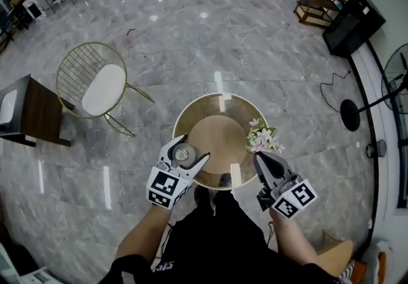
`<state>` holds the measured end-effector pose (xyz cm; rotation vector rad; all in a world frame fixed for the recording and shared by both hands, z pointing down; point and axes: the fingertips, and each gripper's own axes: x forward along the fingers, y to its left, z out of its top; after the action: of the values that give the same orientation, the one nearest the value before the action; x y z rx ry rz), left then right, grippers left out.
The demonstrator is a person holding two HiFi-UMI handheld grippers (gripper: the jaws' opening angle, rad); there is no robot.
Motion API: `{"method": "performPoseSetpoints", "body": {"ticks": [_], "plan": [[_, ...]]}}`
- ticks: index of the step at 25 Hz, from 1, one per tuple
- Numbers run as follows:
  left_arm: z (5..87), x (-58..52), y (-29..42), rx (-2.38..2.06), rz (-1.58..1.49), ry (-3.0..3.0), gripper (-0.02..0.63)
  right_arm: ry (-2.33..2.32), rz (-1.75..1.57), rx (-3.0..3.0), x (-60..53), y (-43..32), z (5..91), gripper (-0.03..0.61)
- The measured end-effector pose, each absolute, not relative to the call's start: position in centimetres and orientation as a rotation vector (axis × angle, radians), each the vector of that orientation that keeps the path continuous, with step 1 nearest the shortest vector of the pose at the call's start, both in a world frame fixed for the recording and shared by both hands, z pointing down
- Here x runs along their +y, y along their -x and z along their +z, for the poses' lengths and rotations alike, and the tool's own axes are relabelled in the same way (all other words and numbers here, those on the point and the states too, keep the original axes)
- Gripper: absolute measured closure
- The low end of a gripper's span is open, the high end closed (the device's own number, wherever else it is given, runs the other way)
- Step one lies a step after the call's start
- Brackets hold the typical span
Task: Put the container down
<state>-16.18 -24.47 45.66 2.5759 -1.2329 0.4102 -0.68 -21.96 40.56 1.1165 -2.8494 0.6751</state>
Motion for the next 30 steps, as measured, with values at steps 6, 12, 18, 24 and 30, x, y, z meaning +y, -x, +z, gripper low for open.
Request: {"method": "performPoseSetpoints", "body": {"ticks": [6,12,18,24,30], "plan": [[49.0,-26.8,13.1,-1.168,0.473,-2.58,0.27,-1.139,0.709,-2.809,-24.1,-1.8,44.6,0.563],[52.4,-28.7,8.7,-1.065,0.532,-2.603,0.27,-1.175,0.758,-2.767,-25.5,-4.7,48.4,0.563],[58.1,-29.9,4.5,-0.96,0.6,-2.629,0.27,-1.223,0.799,-2.711,-25.7,-7.3,53.8,0.563],[64.6,-30.2,0.9,-0.859,0.648,-2.637,0.27,-1.255,0.879,-2.643,-24.7,-9.2,60.1,0.563],[71.0,-29.4,-1.9,-0.774,0.698,-2.625,0.27,-1.303,0.924,-2.593,-23.8,-11.0,65.2,0.563]]}}
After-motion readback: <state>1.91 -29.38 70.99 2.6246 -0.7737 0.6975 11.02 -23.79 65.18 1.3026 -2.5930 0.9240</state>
